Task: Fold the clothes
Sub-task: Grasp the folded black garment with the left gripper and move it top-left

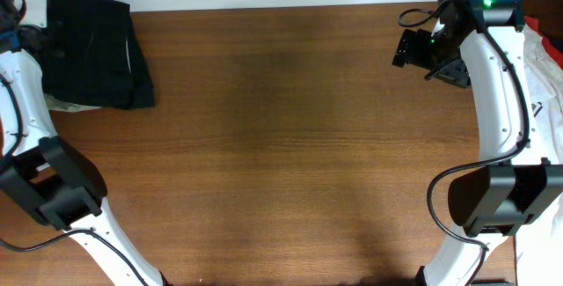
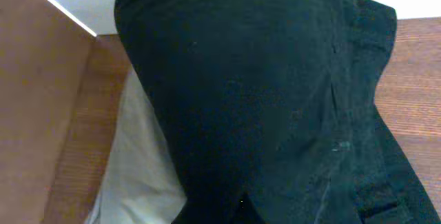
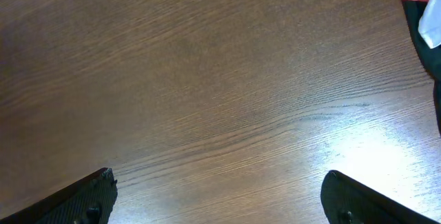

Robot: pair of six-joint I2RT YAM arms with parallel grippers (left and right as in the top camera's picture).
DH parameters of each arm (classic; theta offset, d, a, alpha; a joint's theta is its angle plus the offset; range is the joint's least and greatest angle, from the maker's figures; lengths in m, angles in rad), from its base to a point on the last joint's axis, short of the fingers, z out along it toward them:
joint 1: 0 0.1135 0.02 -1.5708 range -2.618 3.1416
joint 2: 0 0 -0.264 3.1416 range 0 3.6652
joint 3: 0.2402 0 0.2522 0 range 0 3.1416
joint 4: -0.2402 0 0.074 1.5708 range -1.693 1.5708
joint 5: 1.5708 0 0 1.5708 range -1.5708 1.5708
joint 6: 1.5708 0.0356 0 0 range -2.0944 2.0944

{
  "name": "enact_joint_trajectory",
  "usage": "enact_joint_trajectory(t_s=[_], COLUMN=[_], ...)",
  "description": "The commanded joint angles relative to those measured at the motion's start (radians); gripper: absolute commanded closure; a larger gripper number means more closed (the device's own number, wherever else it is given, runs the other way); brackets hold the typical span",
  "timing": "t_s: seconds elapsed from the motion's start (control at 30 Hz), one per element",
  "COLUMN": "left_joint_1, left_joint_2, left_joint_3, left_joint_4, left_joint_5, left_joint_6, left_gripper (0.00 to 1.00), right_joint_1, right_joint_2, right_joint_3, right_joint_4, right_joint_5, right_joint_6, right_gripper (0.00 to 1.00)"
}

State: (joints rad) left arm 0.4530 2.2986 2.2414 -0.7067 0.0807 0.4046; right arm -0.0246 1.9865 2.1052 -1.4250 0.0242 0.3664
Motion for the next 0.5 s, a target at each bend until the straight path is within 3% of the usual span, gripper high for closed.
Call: enact_joint_trajectory(t_s=[0.0,0.3,0.37,0.4,0.43,0.47], left_joint_1=[0.032,0.137,0.154,0.158,0.161,0.163], left_joint_2=[0.01,0.126,0.127,0.127,0.127,0.127], left_joint_3=[0.032,0.032,0.032,0.032,0.032,0.032], left_joint_4=[0.052,0.262,0.314,0.317,0.317,0.311], left_joint_5=[-0.01,-0.07,-0.071,-0.07,-0.071,-0.071], left_joint_6=[0.021,0.021,0.021,0.02,0.02,0.02], left_gripper=[0.99,0.98,0.88,0.69,0.14,0.01], right_joint_1=[-0.002,-0.002,-0.002,-0.002,-0.002,-0.002], right_joint_2=[0.0,0.0,0.0,0.0,0.0,0.0], right_joint_3=[0.002,0.002,0.002,0.002,0.002,0.002], right_joint_4=[0.0,0.0,0.0,0.0,0.0,0.0], right_joint_5=[0.002,0.002,0.002,0.002,0.002,0.002], right_joint_6=[0.009,0.009,0.009,0.009,0.009,0.009], right_gripper=[0.01,0.01,0.01,0.01,0.01,0.01])
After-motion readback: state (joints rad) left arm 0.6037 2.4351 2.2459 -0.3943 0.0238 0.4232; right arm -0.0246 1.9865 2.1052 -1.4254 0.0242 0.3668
